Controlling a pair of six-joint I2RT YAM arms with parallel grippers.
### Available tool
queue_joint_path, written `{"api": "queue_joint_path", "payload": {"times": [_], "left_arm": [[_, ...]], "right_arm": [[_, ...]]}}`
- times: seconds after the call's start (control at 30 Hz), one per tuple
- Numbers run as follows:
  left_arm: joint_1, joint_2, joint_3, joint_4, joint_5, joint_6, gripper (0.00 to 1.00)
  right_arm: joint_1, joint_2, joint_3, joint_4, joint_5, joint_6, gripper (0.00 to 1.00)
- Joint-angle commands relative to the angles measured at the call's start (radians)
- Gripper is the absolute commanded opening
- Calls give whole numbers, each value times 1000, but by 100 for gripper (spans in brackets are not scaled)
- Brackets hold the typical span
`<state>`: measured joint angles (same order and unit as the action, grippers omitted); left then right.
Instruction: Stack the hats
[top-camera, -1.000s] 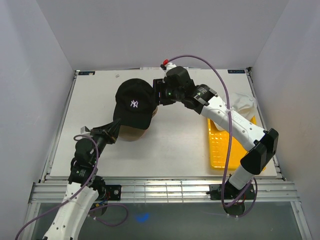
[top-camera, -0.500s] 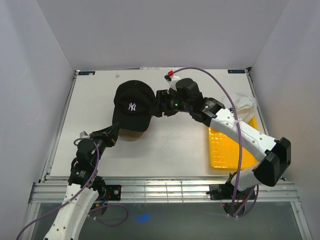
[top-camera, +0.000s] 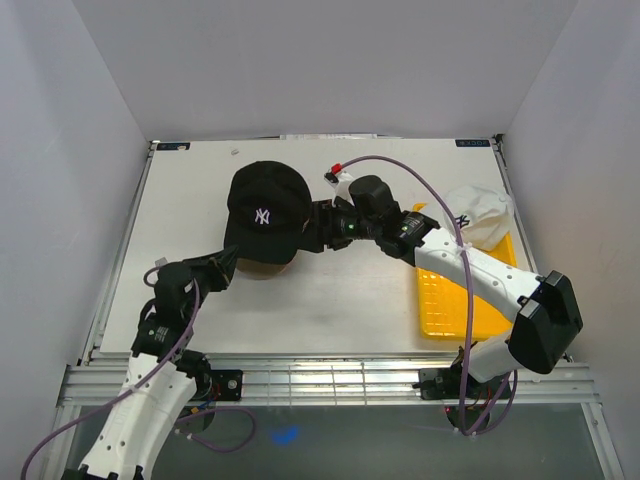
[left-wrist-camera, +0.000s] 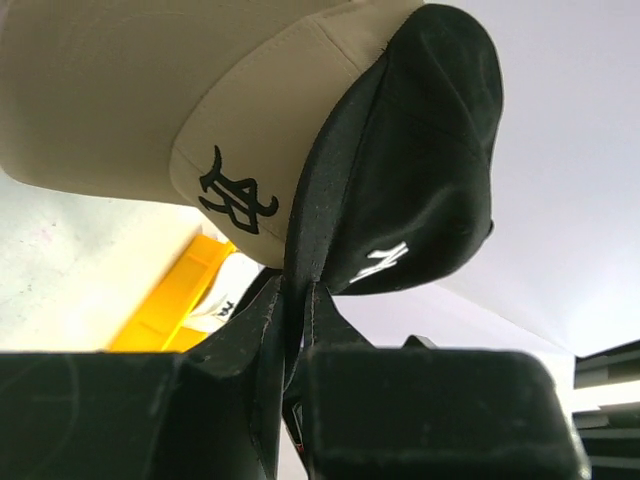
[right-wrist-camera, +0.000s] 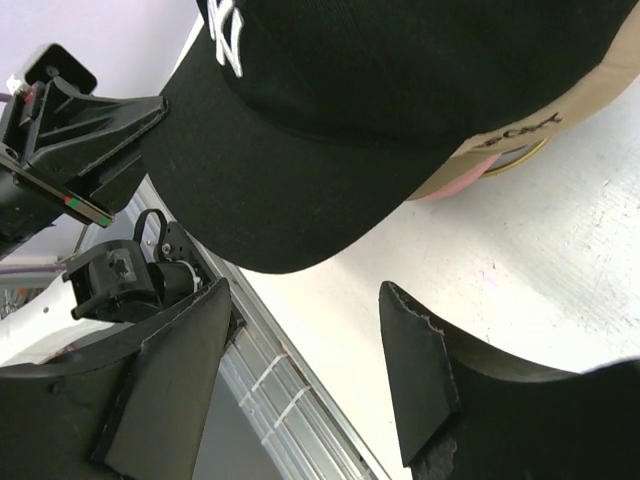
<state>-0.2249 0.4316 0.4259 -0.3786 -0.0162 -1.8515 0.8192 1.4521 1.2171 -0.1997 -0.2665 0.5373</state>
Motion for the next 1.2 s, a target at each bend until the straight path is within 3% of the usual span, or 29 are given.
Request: {"api": "queue_joint_path", "payload": {"times": [0.0,0.83,0.97,1.17], "left_arm": [[6,56,-10,-206,-68,78,0],[6,252,83,-335,-188,287,0],[7,283,82,-330,-199,304,0],[6,297,83,-329,-211,317,0]], "right_arm": [[0,-33,-34,92,-34,18,67],[-3,2,-60,123,-11,30,68],[-17,2,-38,111,-7,23,68],[-81,62,122,56,-10,13,70]]}}
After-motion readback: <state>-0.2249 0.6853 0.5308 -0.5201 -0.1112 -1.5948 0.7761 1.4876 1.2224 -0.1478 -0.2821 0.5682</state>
